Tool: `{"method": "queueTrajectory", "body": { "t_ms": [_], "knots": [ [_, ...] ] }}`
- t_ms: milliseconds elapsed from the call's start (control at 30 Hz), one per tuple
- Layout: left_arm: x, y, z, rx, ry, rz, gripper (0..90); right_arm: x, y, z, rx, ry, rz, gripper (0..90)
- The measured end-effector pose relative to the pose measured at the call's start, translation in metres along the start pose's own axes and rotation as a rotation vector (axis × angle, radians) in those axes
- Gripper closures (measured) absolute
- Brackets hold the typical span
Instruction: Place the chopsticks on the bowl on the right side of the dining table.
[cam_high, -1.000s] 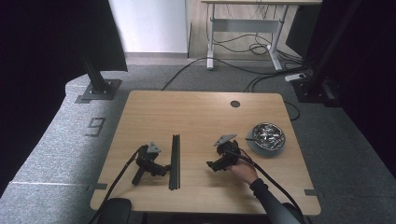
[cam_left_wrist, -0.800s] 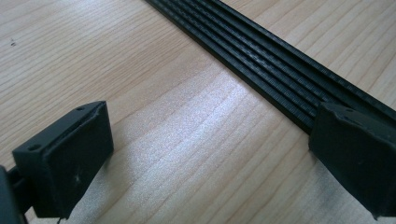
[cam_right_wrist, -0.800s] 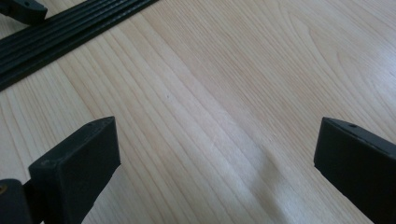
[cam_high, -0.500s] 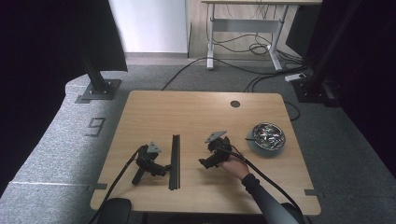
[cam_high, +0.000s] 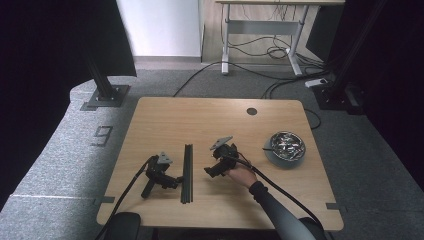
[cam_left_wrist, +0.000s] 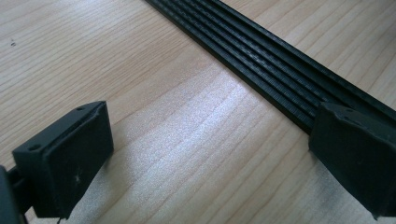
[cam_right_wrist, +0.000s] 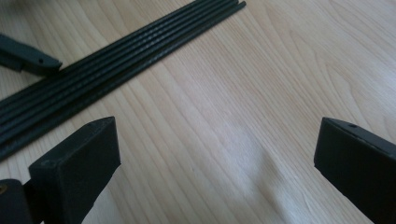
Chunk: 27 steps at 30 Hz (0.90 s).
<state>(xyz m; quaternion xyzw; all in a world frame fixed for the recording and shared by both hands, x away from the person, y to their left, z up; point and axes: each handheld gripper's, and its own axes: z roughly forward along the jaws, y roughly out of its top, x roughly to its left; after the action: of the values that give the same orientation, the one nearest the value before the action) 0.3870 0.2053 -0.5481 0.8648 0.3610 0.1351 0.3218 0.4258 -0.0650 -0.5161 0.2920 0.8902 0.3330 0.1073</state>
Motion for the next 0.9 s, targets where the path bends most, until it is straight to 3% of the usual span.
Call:
{"method": "queueTrajectory", "body": {
  "t_ms": [333, 900],
  "knots": [
    [0.000, 0.000, 0.000, 0.000, 0.000, 0.000, 0.0, 0.003, 0.014, 0.021, 0.026, -0.012, -0.005, 0.0],
    [0.000, 0.000, 0.000, 0.002, 0.000, 0.002, 0.0, 0.017, 0.035, 0.050, 0.024, -0.014, -0.019, 0.0]
  ]
}}
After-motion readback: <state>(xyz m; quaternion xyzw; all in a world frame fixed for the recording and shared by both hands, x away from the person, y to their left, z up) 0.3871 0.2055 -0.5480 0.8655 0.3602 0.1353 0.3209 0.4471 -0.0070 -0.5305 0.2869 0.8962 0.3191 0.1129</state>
